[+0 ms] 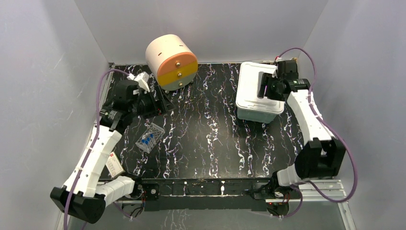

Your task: Organize the chemistry lab equipment

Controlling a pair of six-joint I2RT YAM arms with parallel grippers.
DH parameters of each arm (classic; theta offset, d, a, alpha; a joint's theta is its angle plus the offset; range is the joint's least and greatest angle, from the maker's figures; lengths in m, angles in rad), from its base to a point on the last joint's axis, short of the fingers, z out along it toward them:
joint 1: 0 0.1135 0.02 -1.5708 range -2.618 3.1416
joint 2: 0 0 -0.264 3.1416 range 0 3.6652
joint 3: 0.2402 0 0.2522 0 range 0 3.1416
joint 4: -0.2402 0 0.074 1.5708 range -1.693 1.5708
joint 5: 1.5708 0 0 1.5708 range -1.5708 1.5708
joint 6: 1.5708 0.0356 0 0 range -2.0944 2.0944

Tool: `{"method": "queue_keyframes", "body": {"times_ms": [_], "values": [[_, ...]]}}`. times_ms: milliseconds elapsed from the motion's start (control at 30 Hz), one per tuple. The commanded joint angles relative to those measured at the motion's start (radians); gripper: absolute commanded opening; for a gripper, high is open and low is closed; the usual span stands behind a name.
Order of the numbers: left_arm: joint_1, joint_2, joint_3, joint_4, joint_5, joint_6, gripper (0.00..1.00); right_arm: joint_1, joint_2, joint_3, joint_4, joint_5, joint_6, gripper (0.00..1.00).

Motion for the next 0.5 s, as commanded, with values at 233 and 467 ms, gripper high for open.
{"method": "queue_keyframes", "body": {"times_ms": [233,467], "values": [[0.002,-0.209,0.146,-0.107,-0.324,0.096,0.98,0.023,-0.51,-0.163,-0.02,0.094,0.088,0.91],[0.002,-0.233,0.202,-0.169,-0.505,0.109,0.98,0.024,-0.759,-0.199,0.026,0.15,0.113,0.99]]}}
